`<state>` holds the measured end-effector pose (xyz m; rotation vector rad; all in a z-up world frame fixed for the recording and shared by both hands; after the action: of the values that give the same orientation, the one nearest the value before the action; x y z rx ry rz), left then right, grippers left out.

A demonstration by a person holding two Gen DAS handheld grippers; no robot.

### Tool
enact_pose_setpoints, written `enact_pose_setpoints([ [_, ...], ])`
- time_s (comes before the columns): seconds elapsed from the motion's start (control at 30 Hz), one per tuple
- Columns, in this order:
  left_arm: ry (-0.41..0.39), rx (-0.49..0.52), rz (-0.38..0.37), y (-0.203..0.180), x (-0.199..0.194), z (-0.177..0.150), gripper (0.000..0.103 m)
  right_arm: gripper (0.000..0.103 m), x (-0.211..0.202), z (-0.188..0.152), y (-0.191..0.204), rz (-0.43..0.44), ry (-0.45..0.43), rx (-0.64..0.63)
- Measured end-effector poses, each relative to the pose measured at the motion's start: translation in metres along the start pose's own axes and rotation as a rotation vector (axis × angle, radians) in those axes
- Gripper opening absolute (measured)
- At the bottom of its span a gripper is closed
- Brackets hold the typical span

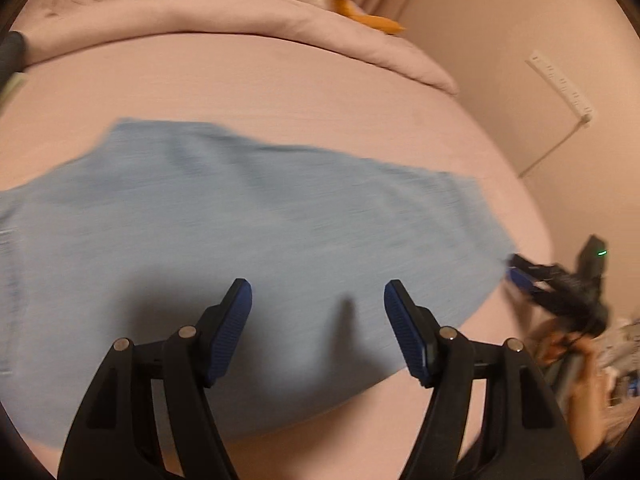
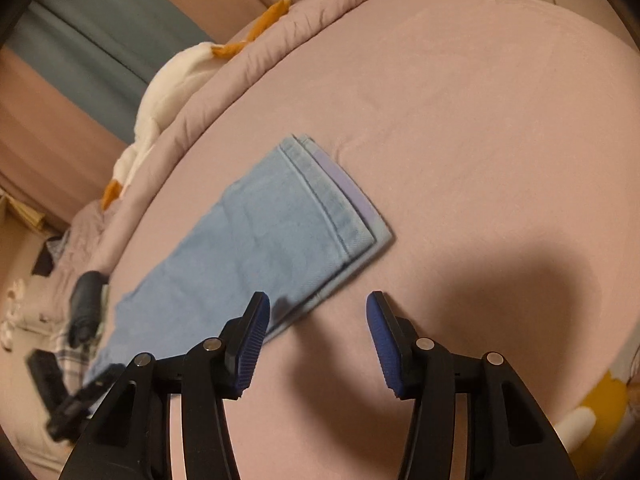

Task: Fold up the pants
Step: 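Grasp the cuff end with the right gripper and lift it toward the waistband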

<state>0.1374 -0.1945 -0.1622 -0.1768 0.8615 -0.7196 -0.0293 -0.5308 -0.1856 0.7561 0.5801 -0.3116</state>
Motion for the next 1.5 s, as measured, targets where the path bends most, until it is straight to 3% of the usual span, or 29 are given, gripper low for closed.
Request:
enact_pose_setpoints([
  [0.13, 0.058, -0.025, -0.029, -0.019, 0.034, -0.004, 0.069, 0.052, 0.010, 0.006, -0.005, 0.019, -0.068, 0.031],
  [0.17, 0.063, -0.025, -0.021, -0.021, 0.036, -0.006, 0.069, 0.044, 0.011, 0.008, -0.003, 0.029, -0.083, 0.026],
  [0.2, 0.057, -0.019, -0.021, -0.024, 0.035, -0.007, 0.069, 0.026, 0.013, 0.010, -0.002, 0.035, -0.098, 0.010],
  [0.23, 0.061, -0.024, -0.039, -0.028, 0.035, -0.006, 0.069, 0.018, 0.013, 0.011, -0.004, 0.030, -0.100, 0.007],
  [0.37, 0.062, -0.102, -0.136, -0.036, 0.029, -0.002, 0.070, 0.014, -0.004, 0.020, -0.002, 0.089, -0.154, 0.012],
  [0.47, 0.096, -0.123, -0.120, -0.030, 0.038, -0.013, 0.069, 0.014, 0.007, 0.016, -0.005, 0.039, -0.111, 0.003],
  [0.53, 0.056, -0.112, -0.134, -0.027, 0.036, -0.016, 0.069, 0.009, 0.024, 0.007, -0.019, 0.014, -0.059, 0.057],
  [0.6, 0.061, -0.096, -0.133, -0.029, 0.034, -0.014, 0.068, 0.008, 0.022, 0.006, -0.022, 0.033, -0.076, 0.081],
  [0.67, 0.076, -0.116, -0.141, -0.027, 0.034, -0.011, 0.068, 0.008, 0.022, 0.009, -0.015, -0.001, -0.062, 0.045],
  [0.77, 0.077, -0.228, -0.181, -0.015, 0.028, -0.004, 0.072, 0.010, 0.012, 0.020, 0.009, -0.035, -0.077, -0.042],
  [0.9, 0.032, -0.399, -0.236, 0.012, 0.006, -0.008, 0.073, 0.009, -0.007, 0.031, 0.089, -0.020, -0.182, -0.322],
  [0.97, -0.003, -0.436, -0.223, 0.024, -0.007, -0.006, 0.073, 0.009, -0.010, 0.025, 0.129, 0.017, -0.202, -0.442],
  [1.03, -0.060, -0.452, -0.237, 0.031, -0.022, 0.002, 0.073, 0.010, -0.008, 0.008, 0.172, 0.083, -0.209, -0.561],
  [1.13, -0.095, -0.562, -0.363, 0.035, -0.027, 0.009, 0.075, 0.010, 0.004, -0.031, 0.218, 0.154, -0.187, -0.689],
  [1.3, -0.027, -0.675, -0.479, 0.040, 0.002, 0.014, 0.077, 0.009, 0.023, -0.094, 0.262, 0.244, -0.138, -0.846],
  [1.4, -0.005, -0.771, -0.510, 0.050, 0.013, 0.015, 0.075, 0.009, 0.028, -0.125, 0.275, 0.248, -0.099, -0.969],
  [1.43, -0.011, -0.794, -0.506, 0.056, 0.011, 0.017, 0.073, 0.009, 0.029, -0.132, 0.279, 0.247, -0.095, -1.009],
  [1.5, -0.038, -0.789, -0.477, 0.066, 0.003, 0.018, 0.054, 0.009, 0.026, -0.148, 0.288, 0.245, -0.098, -1.098],
])
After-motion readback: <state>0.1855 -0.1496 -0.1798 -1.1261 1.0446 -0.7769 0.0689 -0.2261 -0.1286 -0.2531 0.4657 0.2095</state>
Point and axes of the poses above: each gripper's, at about its wrist camera, not at the fingertips, and x roughly the way its jaws point, y to its left, z to its top, the point moved 3 cm from there along x, roughly the way its jaws point, and after that the axes turned 10 degrees about -y, right-handed, at the moved point
